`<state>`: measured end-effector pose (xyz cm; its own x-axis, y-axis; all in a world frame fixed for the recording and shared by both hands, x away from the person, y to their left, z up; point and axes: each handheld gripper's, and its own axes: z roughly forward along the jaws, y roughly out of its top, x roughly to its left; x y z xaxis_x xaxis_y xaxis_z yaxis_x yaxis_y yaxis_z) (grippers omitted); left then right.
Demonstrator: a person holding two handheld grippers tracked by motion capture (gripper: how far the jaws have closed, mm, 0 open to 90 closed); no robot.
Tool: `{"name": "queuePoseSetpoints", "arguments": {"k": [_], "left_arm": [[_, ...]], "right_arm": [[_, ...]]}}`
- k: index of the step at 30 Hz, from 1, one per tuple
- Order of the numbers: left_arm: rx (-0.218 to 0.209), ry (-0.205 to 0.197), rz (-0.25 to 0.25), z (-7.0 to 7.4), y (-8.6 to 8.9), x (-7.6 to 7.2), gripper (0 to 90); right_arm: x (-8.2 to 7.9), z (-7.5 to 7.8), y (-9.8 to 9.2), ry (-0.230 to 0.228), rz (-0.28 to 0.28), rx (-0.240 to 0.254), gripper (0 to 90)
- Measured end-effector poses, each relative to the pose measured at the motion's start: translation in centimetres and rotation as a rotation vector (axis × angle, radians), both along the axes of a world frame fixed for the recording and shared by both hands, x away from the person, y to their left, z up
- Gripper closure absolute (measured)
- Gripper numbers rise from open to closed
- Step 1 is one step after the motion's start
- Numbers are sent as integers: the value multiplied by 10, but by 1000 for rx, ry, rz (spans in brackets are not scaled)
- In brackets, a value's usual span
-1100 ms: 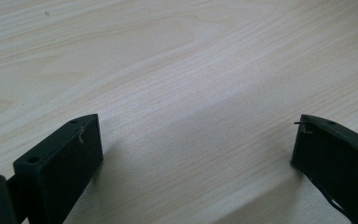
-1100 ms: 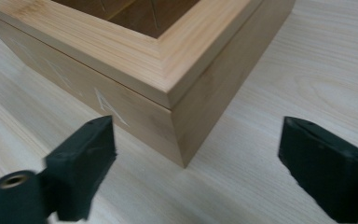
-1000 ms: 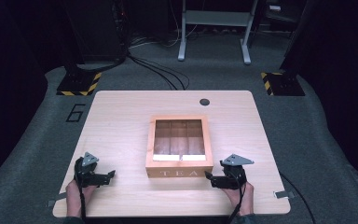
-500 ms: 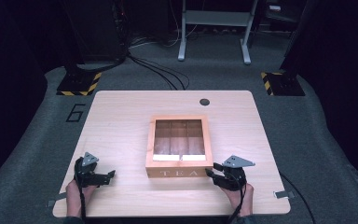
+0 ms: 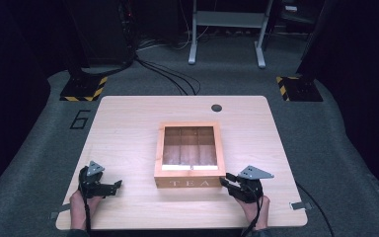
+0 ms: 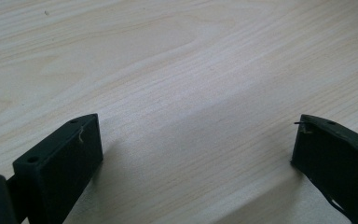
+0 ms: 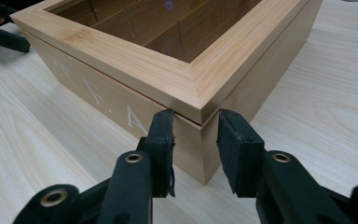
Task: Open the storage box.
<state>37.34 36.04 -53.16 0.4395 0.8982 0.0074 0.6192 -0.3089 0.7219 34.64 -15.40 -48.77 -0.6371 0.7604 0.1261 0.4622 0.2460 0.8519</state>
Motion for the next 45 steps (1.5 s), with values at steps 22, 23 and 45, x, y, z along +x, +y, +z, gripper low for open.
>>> {"name": "queuePoseSetpoints", "arguments": {"k": [22,23,45], "left_arm": [[0,0,1,0,0,0,15],[0,0,0,0,0,0,15],[0,0,0,0,0,0,15]], "right_arm": [[0,12,0,-27,0,66,693],[1,13,1,-28,2,64,689],[7,37,3,-61,-19,95,694]]}}
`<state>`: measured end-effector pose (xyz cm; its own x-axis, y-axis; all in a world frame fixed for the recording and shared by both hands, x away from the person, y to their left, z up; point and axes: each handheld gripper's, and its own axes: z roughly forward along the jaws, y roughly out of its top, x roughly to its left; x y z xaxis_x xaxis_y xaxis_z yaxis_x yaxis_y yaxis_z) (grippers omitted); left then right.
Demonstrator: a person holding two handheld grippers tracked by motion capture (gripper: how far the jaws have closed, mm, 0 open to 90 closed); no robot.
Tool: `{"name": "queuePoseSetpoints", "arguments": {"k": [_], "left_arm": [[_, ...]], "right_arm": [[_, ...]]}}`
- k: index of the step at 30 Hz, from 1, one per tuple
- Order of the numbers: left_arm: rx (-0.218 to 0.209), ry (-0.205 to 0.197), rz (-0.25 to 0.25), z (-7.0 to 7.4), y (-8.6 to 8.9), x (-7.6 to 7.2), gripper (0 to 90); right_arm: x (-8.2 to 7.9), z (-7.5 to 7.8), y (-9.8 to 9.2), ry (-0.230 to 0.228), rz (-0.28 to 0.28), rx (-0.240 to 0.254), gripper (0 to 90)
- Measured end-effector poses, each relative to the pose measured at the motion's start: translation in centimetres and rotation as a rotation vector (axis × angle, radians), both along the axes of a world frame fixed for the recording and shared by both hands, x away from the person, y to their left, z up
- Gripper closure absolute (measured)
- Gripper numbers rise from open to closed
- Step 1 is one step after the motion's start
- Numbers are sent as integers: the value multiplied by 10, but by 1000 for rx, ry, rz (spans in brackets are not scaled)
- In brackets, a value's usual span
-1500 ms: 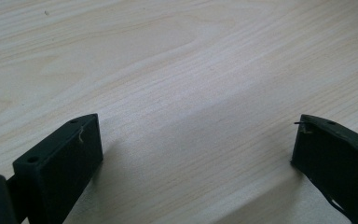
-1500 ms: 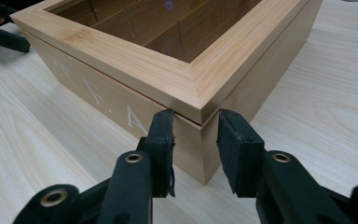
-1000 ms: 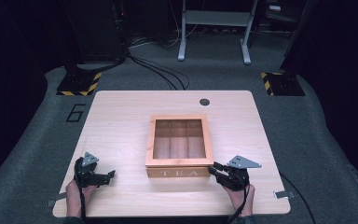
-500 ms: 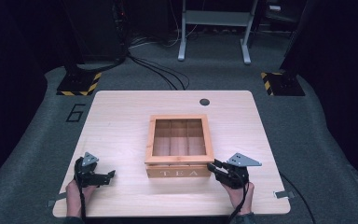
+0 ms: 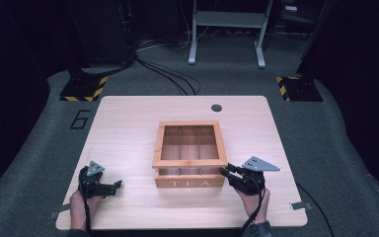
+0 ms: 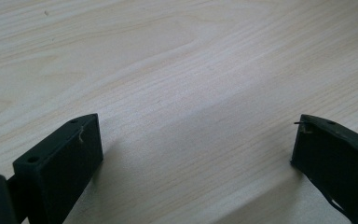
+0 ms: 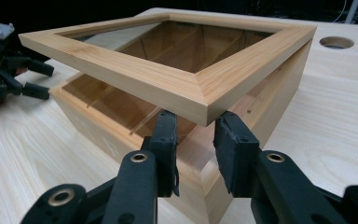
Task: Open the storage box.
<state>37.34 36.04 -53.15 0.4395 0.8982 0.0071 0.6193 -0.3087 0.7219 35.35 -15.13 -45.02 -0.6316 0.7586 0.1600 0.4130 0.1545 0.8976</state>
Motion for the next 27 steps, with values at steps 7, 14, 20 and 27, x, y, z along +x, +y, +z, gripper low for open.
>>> {"name": "queuePoseSetpoints", "arguments": {"k": [7,14,20,27], "left_arm": [[0,0,-1,0,0,0,15],[0,0,-1,0,0,0,15],[-1,0,-2,0,0,0,15],[1,1,-3,0,0,0,15]], "right_arm": [[6,11,1,0,-6,-6,694],[13,25,2,4,-18,-9,697],[19,35,2,4,-22,-8,698],[26,48,3,-1,-27,-15,698]]}}
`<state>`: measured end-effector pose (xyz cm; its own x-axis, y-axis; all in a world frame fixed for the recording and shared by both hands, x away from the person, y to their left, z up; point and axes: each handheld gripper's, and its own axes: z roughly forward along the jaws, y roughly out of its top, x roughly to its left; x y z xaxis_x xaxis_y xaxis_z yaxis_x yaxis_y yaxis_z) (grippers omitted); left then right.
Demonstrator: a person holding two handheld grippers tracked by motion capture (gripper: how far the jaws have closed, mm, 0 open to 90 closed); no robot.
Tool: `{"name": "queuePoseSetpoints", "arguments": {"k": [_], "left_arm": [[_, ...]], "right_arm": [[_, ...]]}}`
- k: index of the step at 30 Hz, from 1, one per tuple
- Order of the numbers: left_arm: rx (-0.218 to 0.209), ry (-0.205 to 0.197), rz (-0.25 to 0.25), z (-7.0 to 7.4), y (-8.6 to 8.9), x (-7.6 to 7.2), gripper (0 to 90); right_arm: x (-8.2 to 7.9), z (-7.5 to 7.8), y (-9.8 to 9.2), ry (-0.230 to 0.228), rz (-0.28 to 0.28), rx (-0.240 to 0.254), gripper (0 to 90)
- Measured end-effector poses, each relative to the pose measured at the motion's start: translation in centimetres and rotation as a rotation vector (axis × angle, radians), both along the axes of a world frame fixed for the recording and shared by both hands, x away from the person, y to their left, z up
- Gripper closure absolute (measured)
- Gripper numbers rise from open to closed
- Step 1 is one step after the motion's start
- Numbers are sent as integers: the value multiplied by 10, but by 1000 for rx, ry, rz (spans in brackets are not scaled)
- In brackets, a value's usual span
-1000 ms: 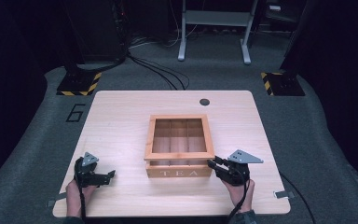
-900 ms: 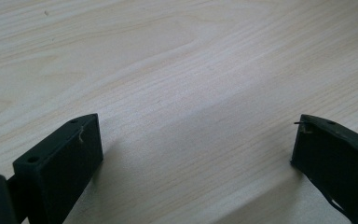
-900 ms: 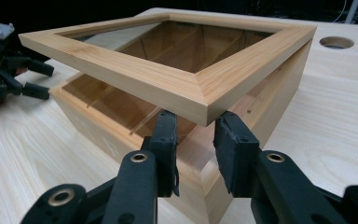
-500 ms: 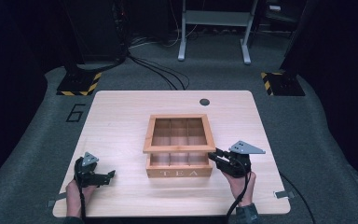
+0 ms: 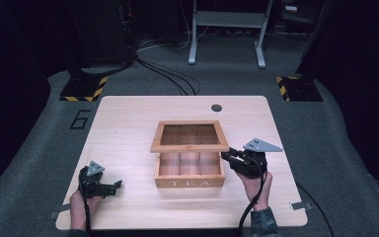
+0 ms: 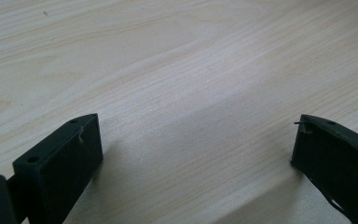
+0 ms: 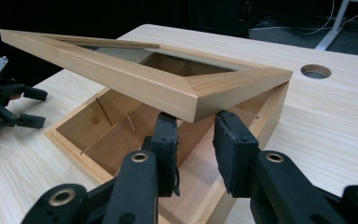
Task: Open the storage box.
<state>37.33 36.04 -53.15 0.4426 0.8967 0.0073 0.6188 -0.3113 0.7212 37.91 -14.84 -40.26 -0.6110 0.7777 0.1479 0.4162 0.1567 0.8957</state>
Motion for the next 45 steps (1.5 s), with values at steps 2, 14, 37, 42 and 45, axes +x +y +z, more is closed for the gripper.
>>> {"name": "queuePoseSetpoints", "arguments": {"k": [2,14,37,42,45], "left_arm": [[0,0,0,0,0,0,15],[-1,0,0,0,0,0,15],[0,-4,0,0,0,0,15],[2,2,-4,0,0,0,15],[2,1,-4,0,0,0,15]], "right_arm": [[2,3,0,-2,-2,-2,698],[12,23,0,-11,-11,-1,698],[34,49,-1,-21,-26,2,693],[40,56,-1,-22,-28,1,692],[44,60,-1,-20,-30,7,692]]}}
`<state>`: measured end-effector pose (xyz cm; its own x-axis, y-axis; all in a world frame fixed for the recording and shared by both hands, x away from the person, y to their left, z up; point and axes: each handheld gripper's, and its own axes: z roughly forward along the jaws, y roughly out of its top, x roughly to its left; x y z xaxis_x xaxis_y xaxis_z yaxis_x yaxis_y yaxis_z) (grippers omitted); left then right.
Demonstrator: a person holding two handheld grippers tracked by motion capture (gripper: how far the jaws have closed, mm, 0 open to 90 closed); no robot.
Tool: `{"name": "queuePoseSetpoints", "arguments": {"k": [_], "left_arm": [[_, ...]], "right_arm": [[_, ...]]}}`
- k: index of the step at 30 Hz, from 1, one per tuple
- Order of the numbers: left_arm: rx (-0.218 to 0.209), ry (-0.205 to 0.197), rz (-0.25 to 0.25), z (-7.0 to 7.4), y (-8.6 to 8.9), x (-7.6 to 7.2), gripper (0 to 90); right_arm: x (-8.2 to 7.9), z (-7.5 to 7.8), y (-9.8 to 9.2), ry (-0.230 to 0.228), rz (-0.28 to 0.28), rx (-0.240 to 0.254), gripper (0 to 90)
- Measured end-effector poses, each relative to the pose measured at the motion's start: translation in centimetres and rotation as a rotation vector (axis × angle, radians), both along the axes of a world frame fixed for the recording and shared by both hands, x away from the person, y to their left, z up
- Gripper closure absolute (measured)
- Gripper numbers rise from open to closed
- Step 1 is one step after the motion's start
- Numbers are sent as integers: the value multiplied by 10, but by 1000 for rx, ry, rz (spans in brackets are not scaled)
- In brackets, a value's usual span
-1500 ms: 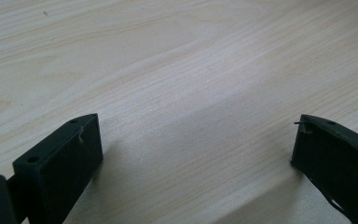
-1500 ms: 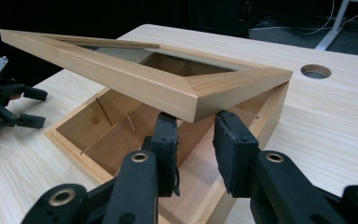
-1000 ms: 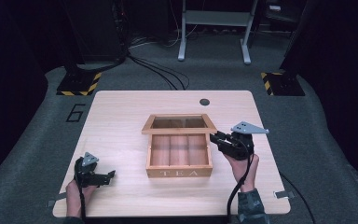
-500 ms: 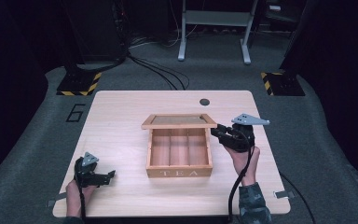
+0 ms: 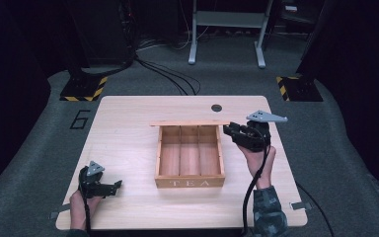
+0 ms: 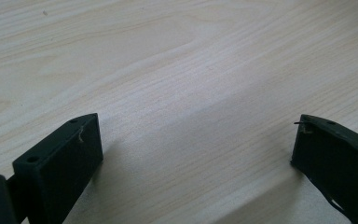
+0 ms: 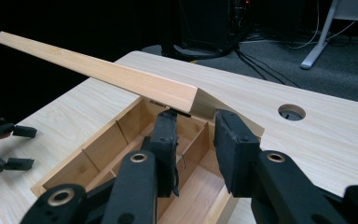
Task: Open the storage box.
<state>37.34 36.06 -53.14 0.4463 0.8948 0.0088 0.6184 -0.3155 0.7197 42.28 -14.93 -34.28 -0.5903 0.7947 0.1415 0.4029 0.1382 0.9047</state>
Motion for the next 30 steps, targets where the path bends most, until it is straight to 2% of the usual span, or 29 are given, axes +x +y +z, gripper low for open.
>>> {"name": "queuePoseSetpoints", "arguments": {"k": [16,30], "left_arm": [[-5,-4,6,0,0,0,15],[-6,-2,4,0,0,0,15]], "right_arm": [[23,18,1,1,2,-6,691],[33,22,1,17,7,3,687]]}}
